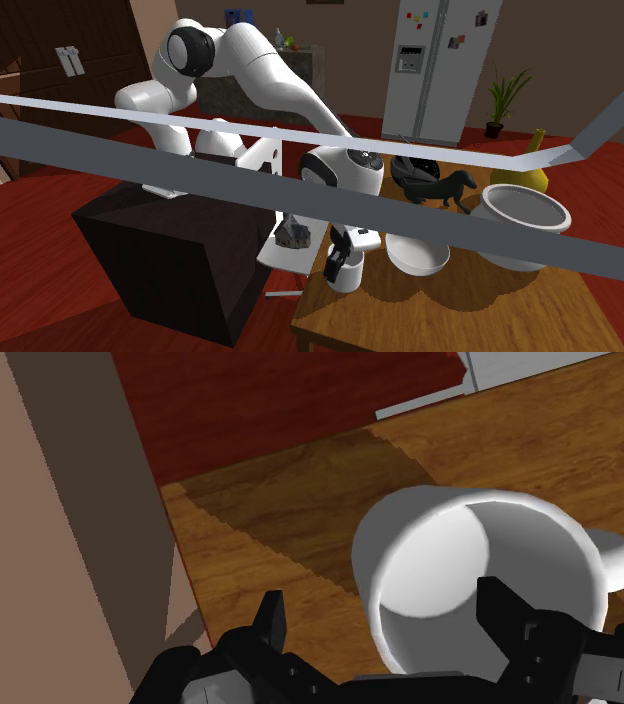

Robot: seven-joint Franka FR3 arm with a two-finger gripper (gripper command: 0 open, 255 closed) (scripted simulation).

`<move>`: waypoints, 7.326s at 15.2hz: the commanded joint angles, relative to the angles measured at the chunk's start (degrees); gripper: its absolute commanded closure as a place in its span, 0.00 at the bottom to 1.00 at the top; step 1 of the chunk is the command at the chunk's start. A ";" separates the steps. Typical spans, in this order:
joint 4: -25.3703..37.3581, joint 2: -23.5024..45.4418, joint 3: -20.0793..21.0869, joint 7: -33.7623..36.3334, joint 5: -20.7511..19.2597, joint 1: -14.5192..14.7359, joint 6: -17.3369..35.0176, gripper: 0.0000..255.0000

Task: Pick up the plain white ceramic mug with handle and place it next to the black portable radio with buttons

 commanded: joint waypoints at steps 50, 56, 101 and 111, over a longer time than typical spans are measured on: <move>-0.16 -11.85 -1.64 0.91 -2.02 0.98 -11.60 1.00; 1.35 -13.86 -1.91 1.18 -2.46 1.08 -15.09 1.00; 24.88 -7.45 6.22 33.97 -3.81 24.37 -30.51 1.00; 41.78 4.12 7.48 39.80 -3.79 28.28 -35.43 1.00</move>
